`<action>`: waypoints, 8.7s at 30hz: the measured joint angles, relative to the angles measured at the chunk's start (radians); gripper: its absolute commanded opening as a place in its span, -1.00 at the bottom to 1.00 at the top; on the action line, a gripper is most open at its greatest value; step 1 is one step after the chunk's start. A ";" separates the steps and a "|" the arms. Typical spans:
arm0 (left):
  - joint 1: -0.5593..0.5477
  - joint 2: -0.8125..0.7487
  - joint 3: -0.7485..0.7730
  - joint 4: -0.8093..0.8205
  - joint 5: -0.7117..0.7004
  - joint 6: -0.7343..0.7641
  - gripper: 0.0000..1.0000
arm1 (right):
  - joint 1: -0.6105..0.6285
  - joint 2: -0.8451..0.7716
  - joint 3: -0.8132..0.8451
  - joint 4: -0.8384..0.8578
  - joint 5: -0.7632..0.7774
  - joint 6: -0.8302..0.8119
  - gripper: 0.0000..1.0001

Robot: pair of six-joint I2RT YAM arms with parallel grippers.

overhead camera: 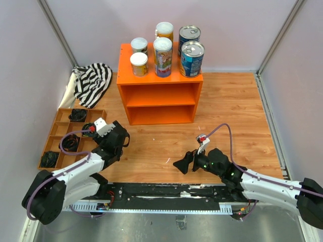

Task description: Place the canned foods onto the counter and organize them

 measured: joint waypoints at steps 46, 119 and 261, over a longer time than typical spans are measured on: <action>0.000 -0.007 0.060 -0.116 0.005 0.100 -0.99 | 0.000 -0.128 -0.015 -0.048 0.008 0.001 0.97; 0.000 0.178 1.109 -0.274 0.039 0.775 -0.99 | 0.000 0.035 -0.014 0.005 -0.003 0.002 0.98; 0.272 0.424 1.302 -0.200 0.764 0.750 0.68 | -0.030 0.238 0.089 0.066 -0.090 -0.050 0.98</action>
